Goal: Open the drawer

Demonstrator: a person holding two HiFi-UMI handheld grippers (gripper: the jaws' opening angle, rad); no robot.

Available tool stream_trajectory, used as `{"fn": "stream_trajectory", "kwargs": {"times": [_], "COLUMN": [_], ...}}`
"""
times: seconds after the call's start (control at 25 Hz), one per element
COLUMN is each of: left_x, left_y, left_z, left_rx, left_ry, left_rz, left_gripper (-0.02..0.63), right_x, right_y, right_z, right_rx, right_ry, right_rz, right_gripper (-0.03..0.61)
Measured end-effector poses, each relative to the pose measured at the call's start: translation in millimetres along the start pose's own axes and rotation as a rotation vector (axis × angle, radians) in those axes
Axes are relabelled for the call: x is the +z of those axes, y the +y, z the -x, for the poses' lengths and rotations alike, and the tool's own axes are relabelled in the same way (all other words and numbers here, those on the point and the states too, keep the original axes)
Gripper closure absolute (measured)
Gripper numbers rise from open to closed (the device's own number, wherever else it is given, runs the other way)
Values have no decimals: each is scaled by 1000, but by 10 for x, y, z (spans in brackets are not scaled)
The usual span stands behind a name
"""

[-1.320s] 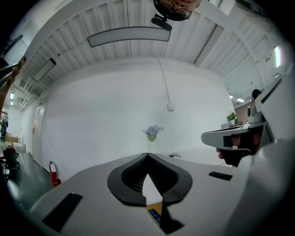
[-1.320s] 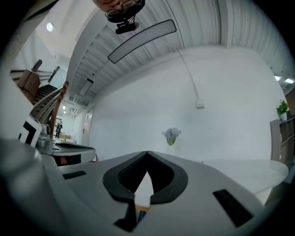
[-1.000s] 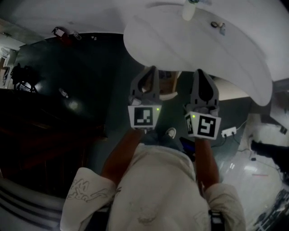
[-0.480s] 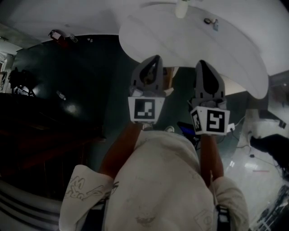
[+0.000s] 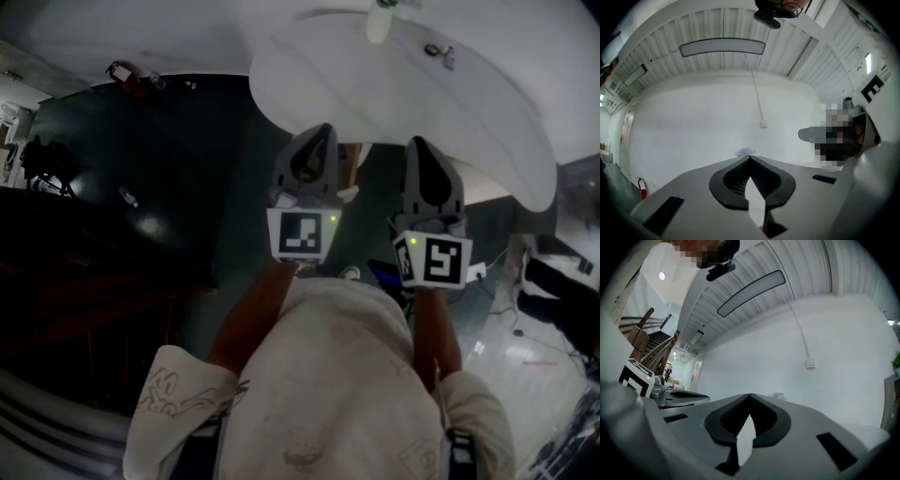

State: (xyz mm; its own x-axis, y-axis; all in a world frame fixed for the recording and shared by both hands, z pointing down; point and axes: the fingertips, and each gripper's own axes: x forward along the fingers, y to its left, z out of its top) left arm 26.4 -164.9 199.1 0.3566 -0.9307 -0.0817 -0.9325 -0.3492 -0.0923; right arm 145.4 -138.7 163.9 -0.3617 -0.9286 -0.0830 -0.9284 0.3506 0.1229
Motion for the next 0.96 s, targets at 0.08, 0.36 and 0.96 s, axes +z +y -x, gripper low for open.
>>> {"fn": "stream_trajectory", "kwargs": {"times": [0.08,0.36,0.96], "left_x": [3,-17,-16], "left_y": [-23,-101,-244], "left_z": [13,53,155], "left_rx": [1,5,8], "left_ry": [0,28,29], "left_rz": [-2,-8,-33], "left_gripper": [611,611,611], "right_x": [-2,-3,-90], "right_y": [0,-58,-188], "right_z": [15,79,274], "right_rx": [1,0,-18], "right_ry": [-1,0,11], "right_rz": [1,-5,-17], "right_gripper": [574,574,574]}}
